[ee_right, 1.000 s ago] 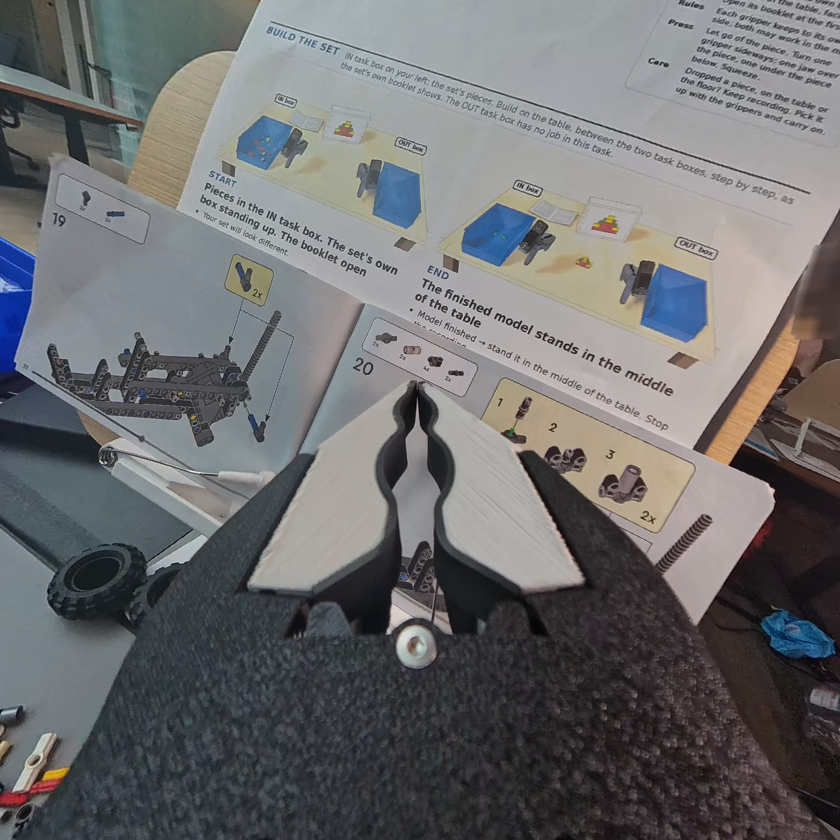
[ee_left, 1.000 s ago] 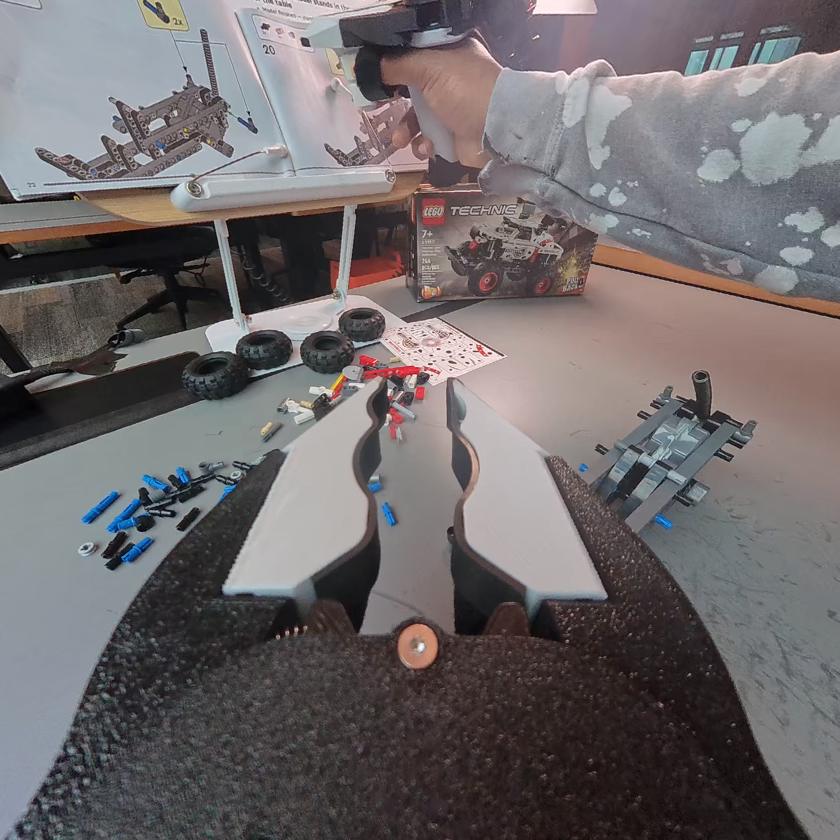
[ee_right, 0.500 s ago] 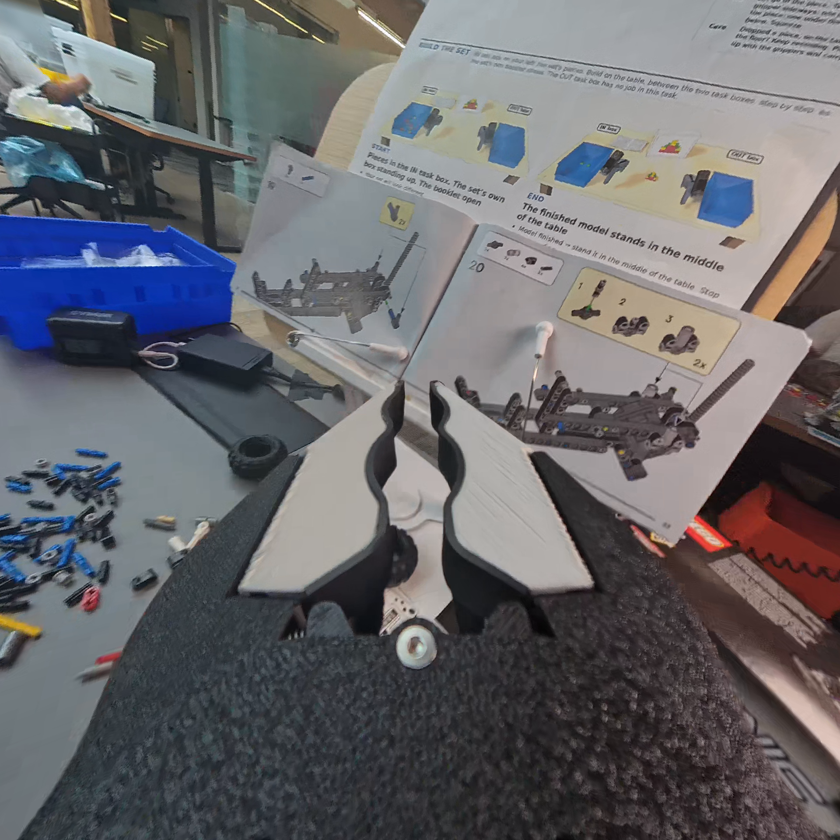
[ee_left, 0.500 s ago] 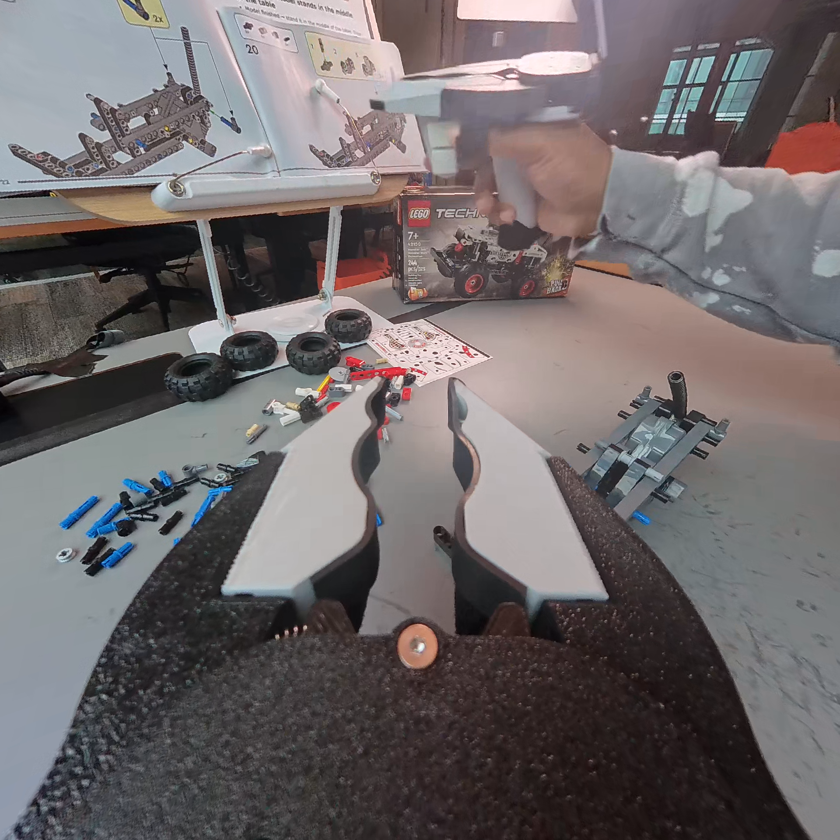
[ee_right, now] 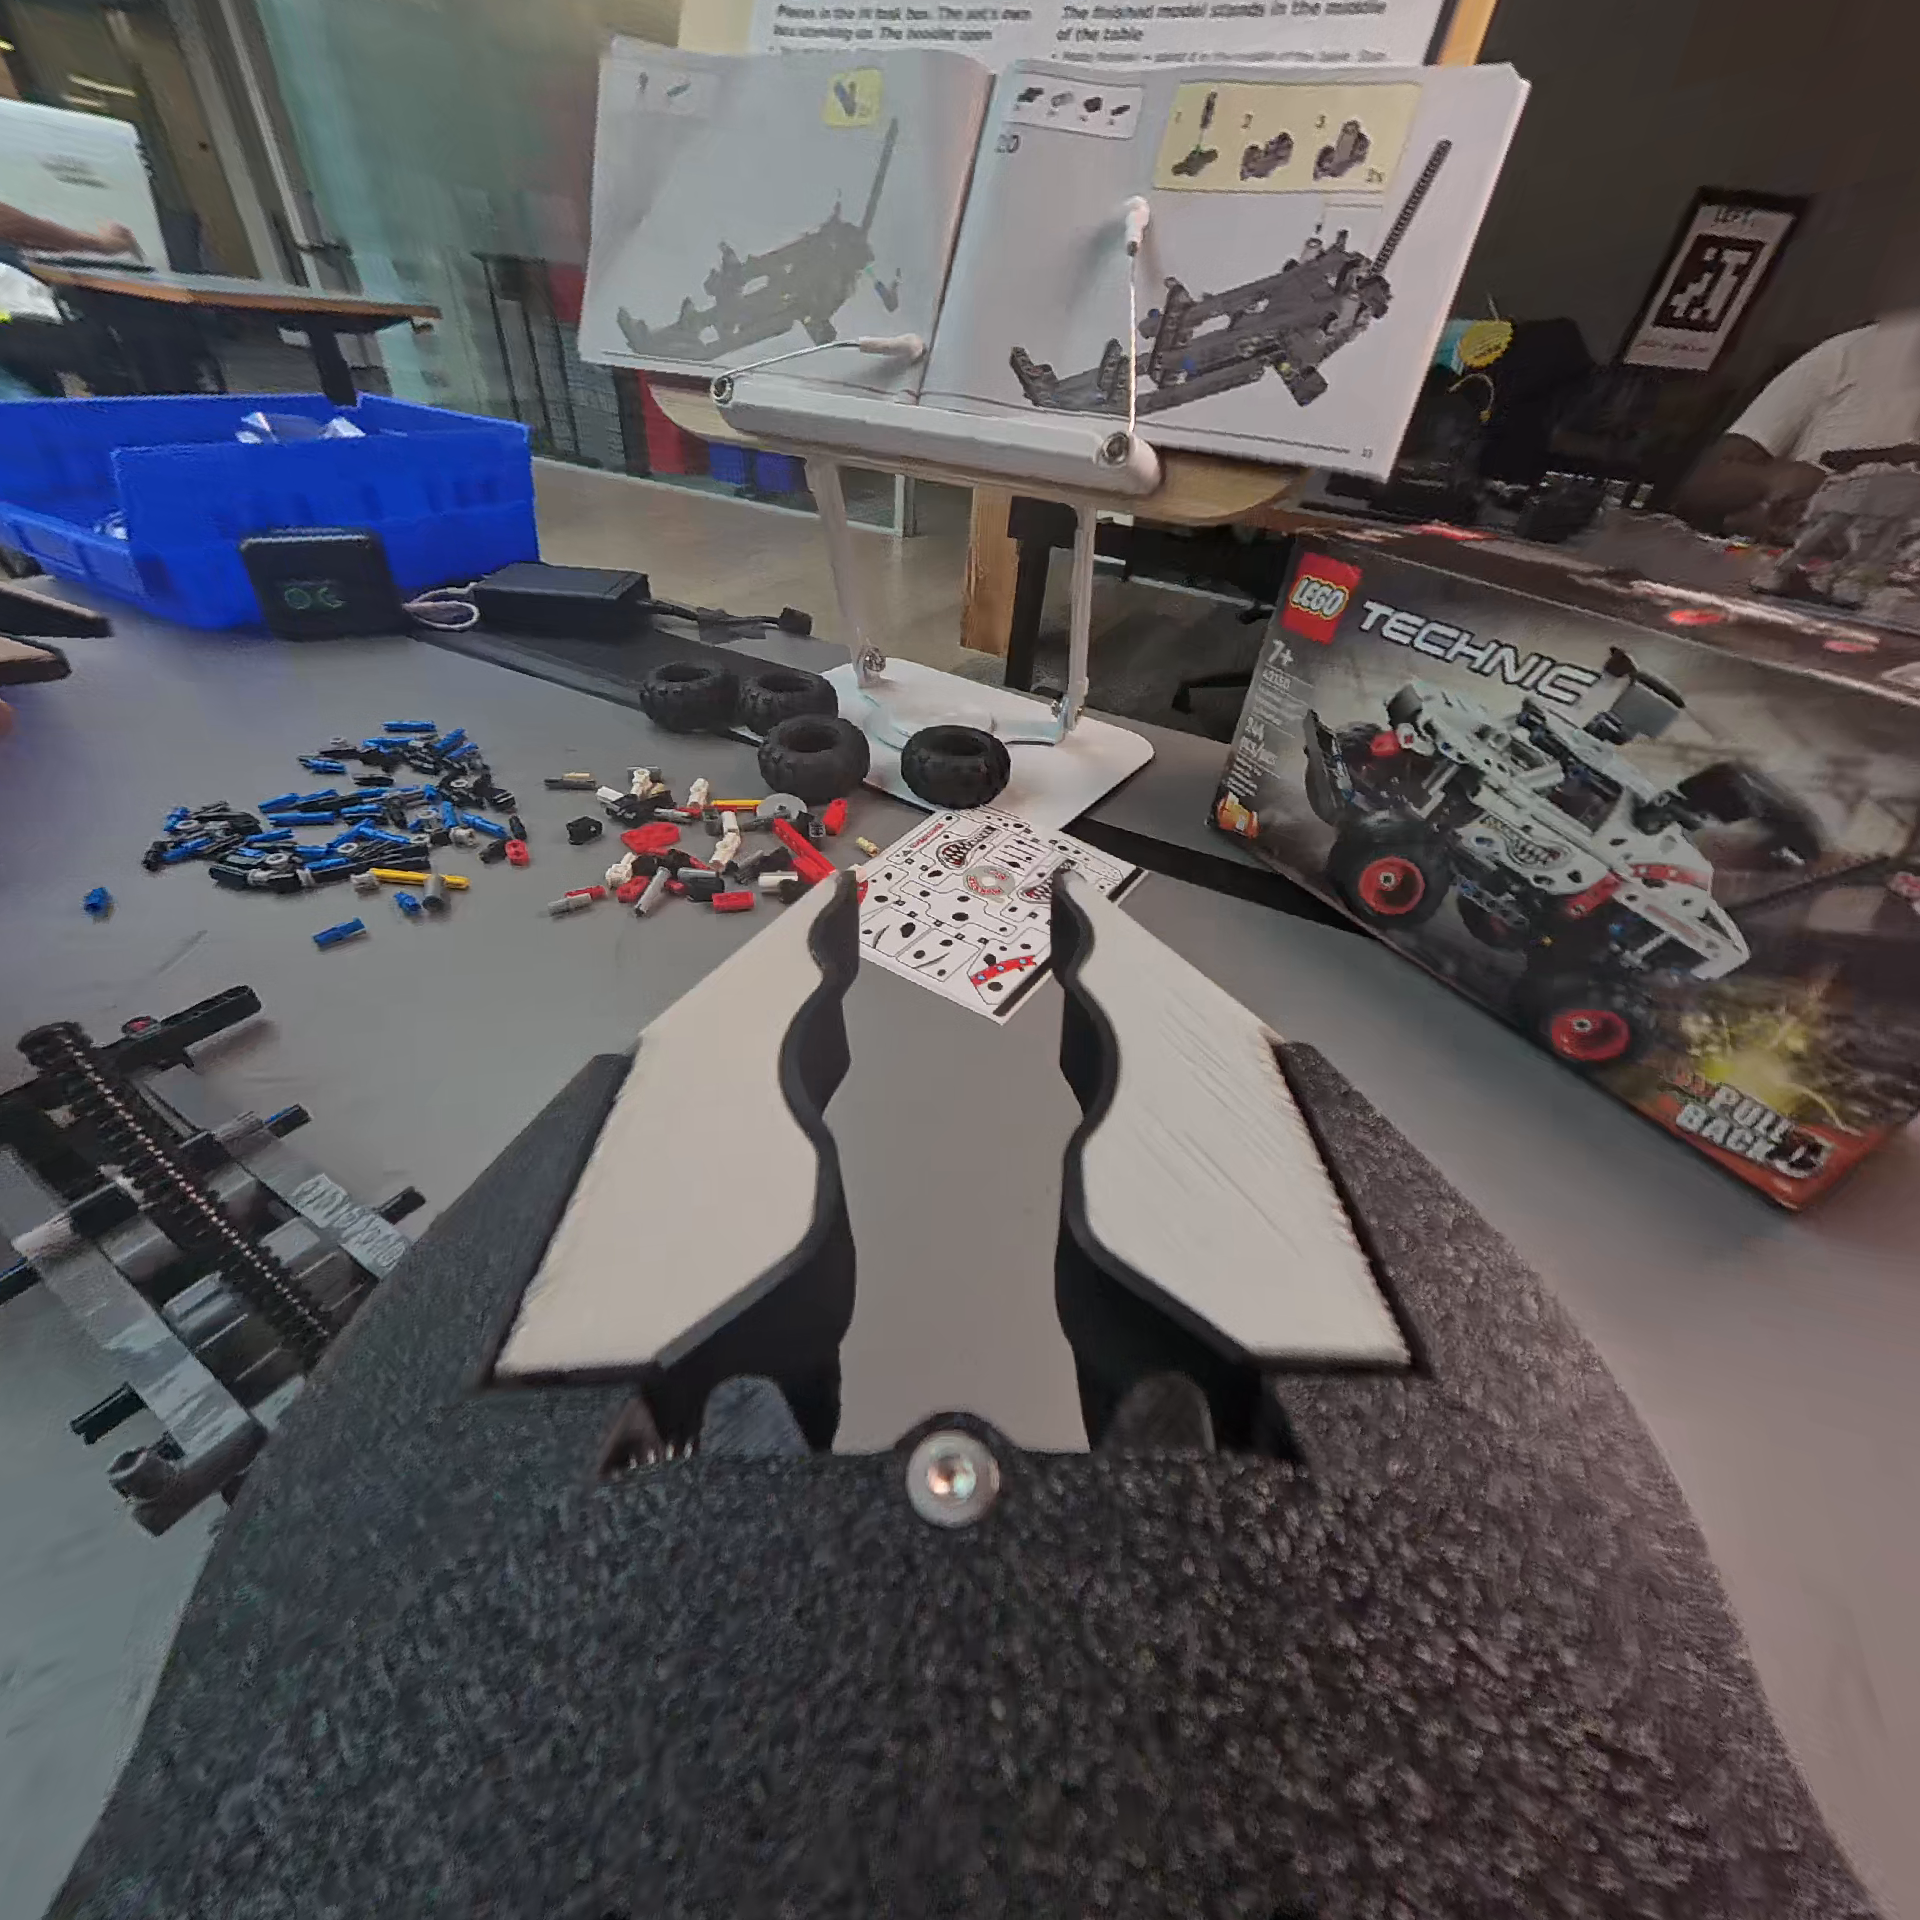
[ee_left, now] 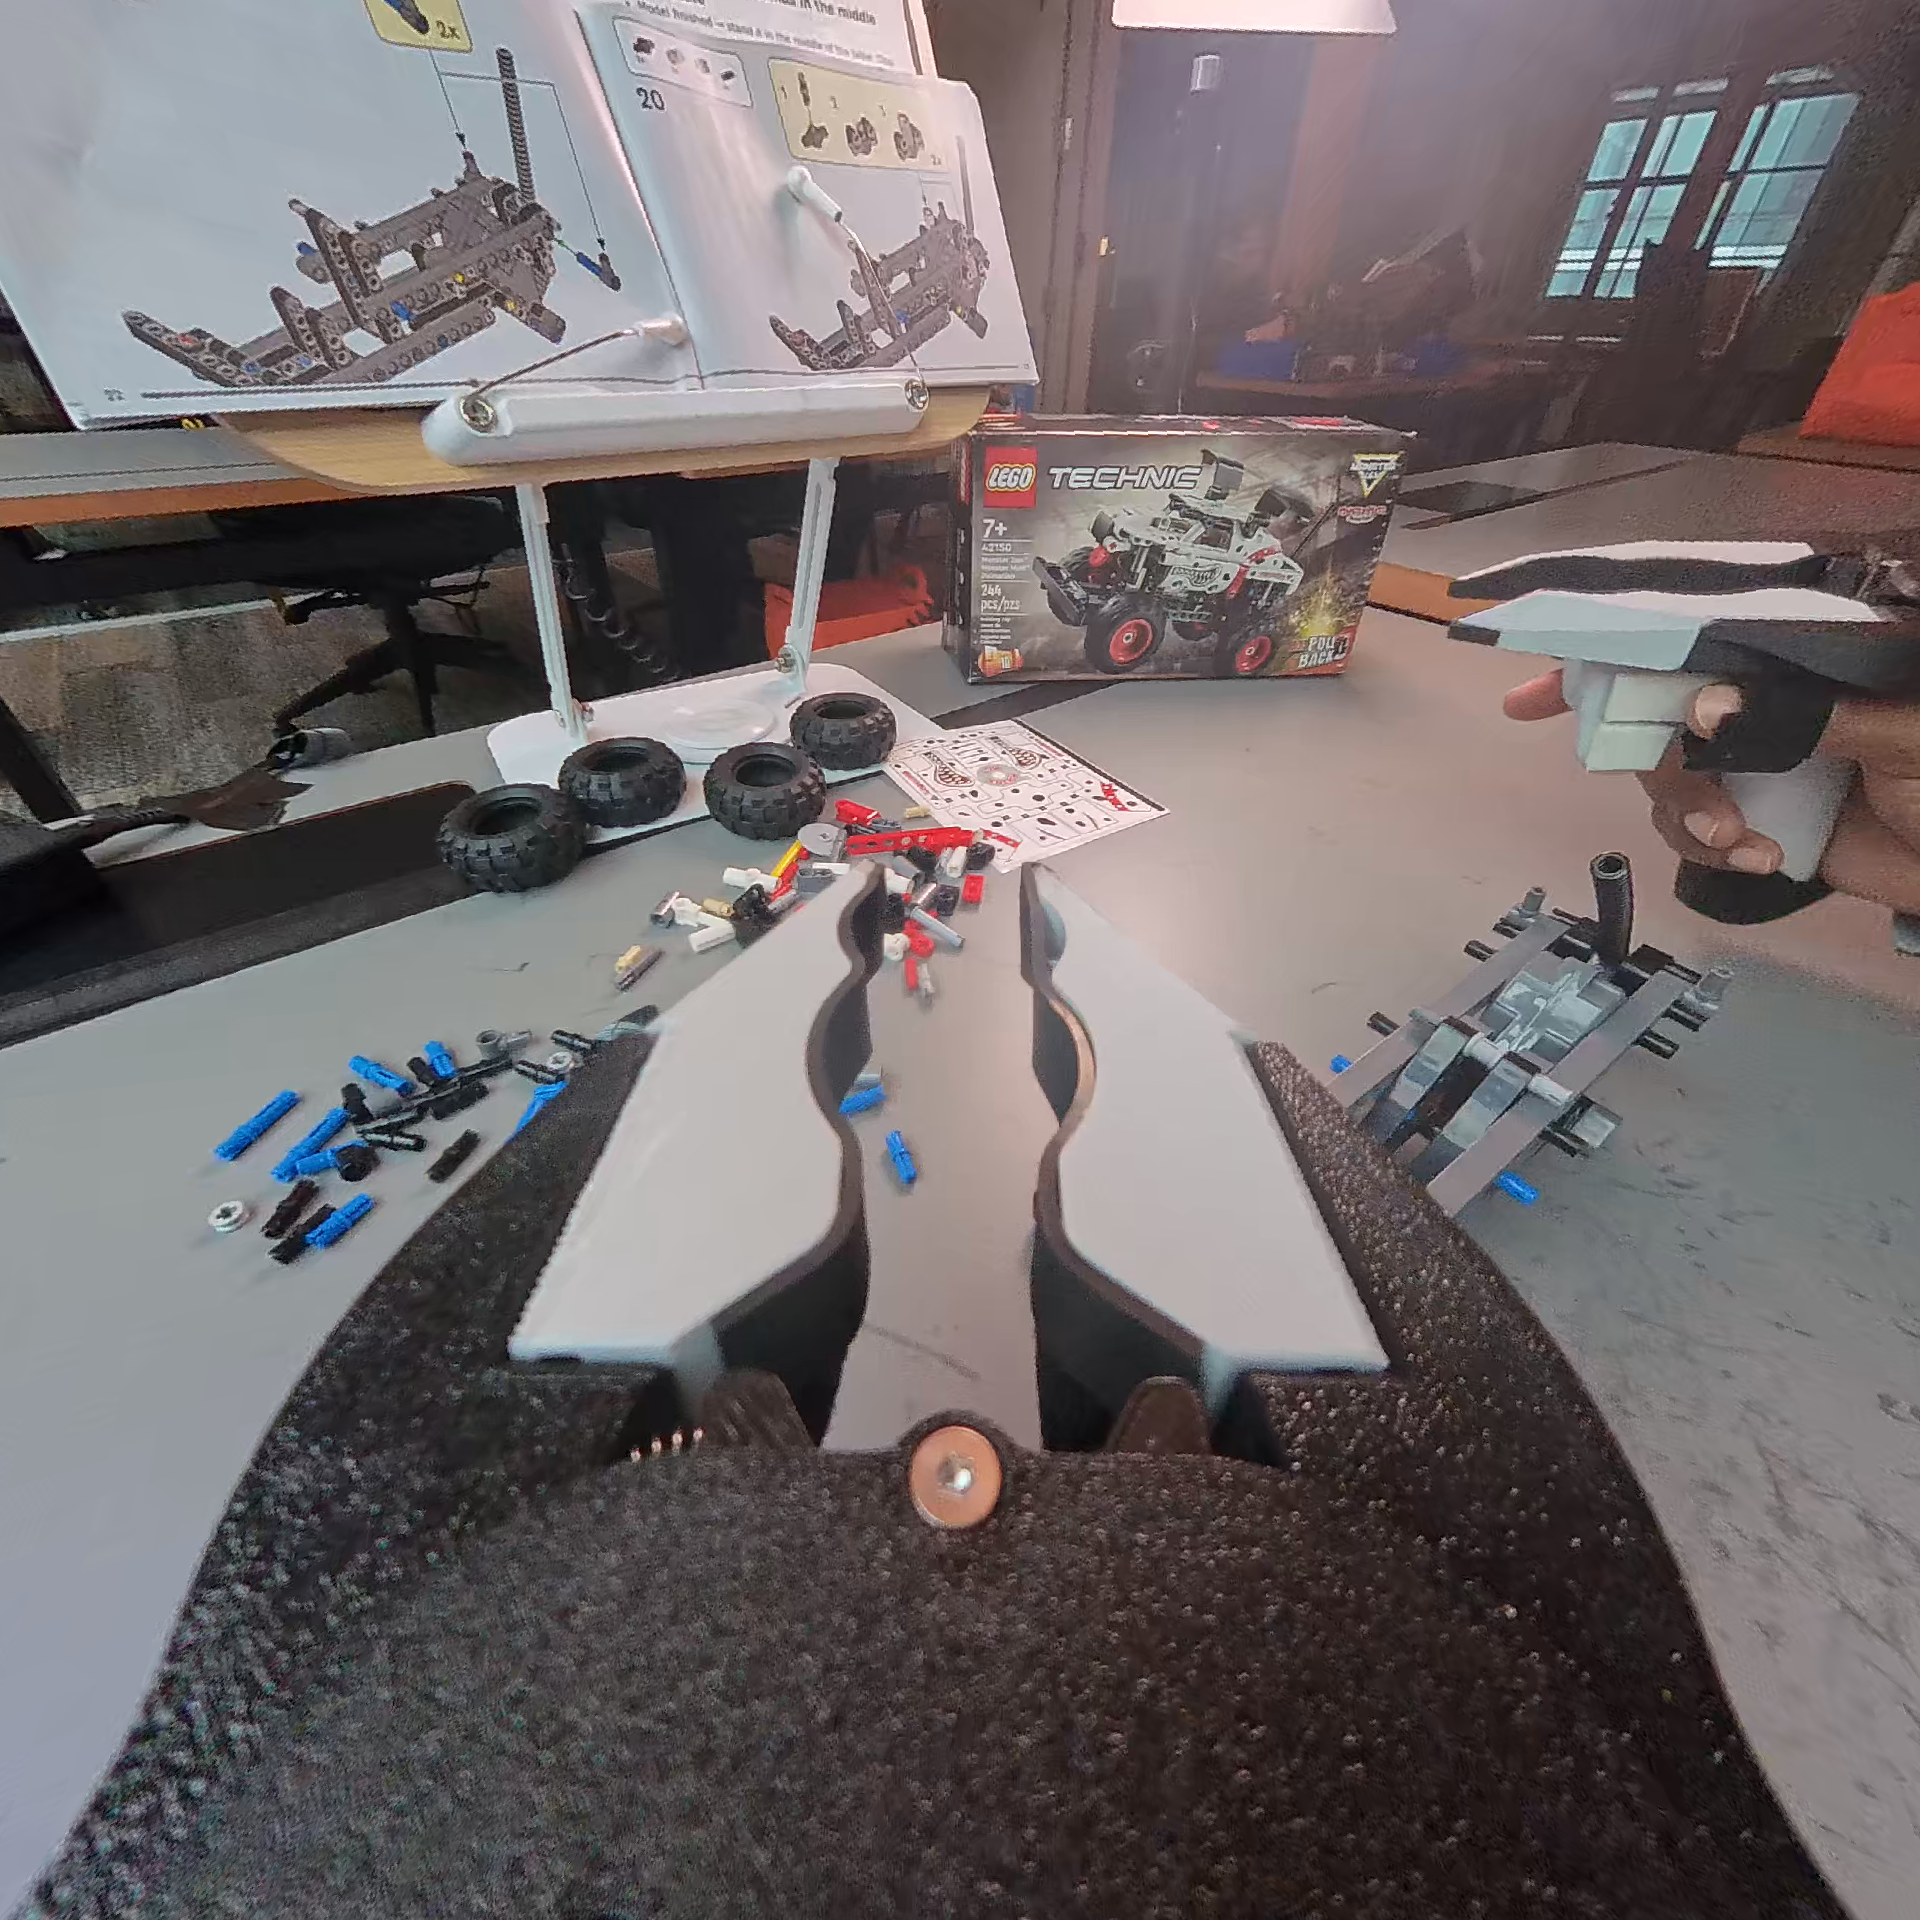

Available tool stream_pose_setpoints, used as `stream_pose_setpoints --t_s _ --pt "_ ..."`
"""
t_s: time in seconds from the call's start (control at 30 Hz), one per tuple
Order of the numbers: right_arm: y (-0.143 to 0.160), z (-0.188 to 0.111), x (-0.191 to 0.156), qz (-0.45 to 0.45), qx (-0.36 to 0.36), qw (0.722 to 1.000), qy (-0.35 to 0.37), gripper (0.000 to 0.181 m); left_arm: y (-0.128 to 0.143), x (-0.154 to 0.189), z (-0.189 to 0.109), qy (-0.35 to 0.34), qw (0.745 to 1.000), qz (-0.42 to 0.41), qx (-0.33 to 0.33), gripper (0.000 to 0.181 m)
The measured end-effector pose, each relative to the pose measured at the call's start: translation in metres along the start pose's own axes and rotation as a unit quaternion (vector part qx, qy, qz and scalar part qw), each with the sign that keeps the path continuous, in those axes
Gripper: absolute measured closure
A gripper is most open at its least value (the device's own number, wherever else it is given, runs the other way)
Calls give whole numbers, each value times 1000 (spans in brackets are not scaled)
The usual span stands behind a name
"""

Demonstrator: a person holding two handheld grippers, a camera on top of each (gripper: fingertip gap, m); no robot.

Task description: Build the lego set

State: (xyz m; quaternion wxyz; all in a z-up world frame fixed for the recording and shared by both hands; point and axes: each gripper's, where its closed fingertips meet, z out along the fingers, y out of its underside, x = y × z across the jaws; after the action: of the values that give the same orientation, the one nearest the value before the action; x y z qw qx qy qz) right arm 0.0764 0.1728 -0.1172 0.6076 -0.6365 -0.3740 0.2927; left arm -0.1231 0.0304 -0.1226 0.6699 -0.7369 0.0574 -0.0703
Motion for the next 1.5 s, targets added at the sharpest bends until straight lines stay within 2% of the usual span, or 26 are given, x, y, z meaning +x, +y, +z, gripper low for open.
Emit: stream_pose_setpoints --t_s 0.13,0.3,0.43,0.53,0.6,0.63,0.7,0.8,0.93,1.03,1.1,1.23,1.5 --pt "18 2 3 43 -6 999 -1 146 -1 -9 -3 -26 1000 9 0 155" --pt "5 -2 -1 36 24 999 -6 148 7 -44 -11 -112 993 1 -44 160" --pt "2 -6 -12 58 24 998 -32 148 4 -64 -21 -139 988 -31 -57 161" --pt "1 -7 -18 72 23 996 -44 150 -8 -66 -27 -128 989 -24 -74 159" --pt "4 -5 -20 74 17 996 -46 151 -33 -57 -30 -96 993 0 -63 164" --pt "6 -4 -20 75 14 996 -48 151 -47 -55 -32 -91 994 26 -60 168" --pt "8 -4 -22 79 10 995 -52 152 -62 -55 -32 -80 986 99 -104 168" --pt "8 -4 -23 82 7 995 -60 153 -48 -49 -21 5 955 168 -246 168" --pt "5 -7 -20 77 11 995 -61 155 16 -63 -21 111 854 218 -458 163" --pt "5 -8 -18 72 12 996 -59 158 55 -81 -28 150 785 237 -552 165" --pt "5 -8 -16 72 11 996 -58 159 73 -91 -33 163 754 237 -590 164" --pt "10 -7 -16 79 4 995 -62 159 97 -102 -36 171 727 221 -627 162" --pt "16 -4 -22 72 -10 995 -74 160 112 -101 -34 176 720 210 -638 165"
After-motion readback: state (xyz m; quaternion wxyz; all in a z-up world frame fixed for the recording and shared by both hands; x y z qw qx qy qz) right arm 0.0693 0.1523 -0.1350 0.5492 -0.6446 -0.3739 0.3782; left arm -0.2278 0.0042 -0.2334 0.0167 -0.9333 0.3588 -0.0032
